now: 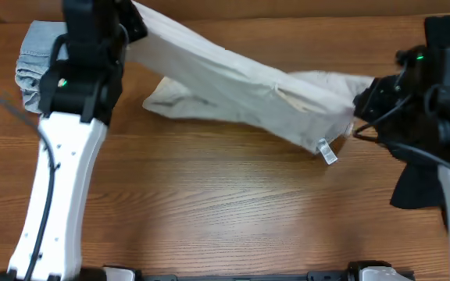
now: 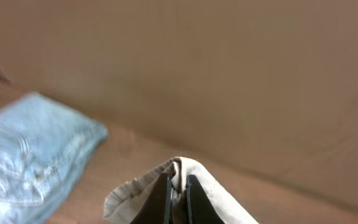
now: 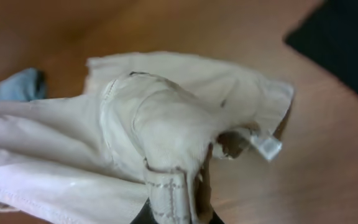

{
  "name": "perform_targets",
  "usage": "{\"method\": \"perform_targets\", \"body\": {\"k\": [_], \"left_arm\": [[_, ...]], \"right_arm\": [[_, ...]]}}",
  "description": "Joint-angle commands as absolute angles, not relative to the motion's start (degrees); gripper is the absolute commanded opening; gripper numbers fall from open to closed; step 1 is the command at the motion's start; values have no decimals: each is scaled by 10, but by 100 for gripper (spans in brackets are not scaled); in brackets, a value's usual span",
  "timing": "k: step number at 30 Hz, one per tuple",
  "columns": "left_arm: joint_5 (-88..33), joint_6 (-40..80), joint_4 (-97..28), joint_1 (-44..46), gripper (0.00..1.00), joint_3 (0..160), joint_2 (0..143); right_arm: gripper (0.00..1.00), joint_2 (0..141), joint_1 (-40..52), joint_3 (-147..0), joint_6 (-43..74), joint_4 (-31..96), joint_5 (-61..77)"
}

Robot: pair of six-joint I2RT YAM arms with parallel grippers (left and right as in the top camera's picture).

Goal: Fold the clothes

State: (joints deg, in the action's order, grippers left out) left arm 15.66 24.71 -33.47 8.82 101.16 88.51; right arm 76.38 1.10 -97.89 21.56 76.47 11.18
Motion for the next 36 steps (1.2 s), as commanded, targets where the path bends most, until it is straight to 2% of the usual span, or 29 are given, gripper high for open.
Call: {"method": "perform_targets", "body": {"k": [1, 9, 19, 25, 30, 33, 36], "left_arm": [[210, 211, -322, 78, 4, 1034, 821], [302, 182, -366, 78, 4, 1034, 675], [397, 182, -452, 78, 4, 1034, 554], [399, 195, -493, 78, 4, 1034, 581], [398, 195, -491, 78, 4, 1034, 665], [398, 192, -456, 78, 4, 1034, 717], [398, 181, -370, 73, 4, 1034, 766]], "right_arm": [[4, 743, 3, -1082, 162, 775, 86], [4, 747, 3, -1255, 147, 846, 61], [4, 768, 6, -1275, 99, 886, 150], [4, 834, 34, -1275, 71, 875, 150], [4, 927, 36, -1275, 70, 847, 139], [4, 965, 36, -1275, 70, 790, 136], [4, 991, 36, -1275, 70, 699, 136]]}}
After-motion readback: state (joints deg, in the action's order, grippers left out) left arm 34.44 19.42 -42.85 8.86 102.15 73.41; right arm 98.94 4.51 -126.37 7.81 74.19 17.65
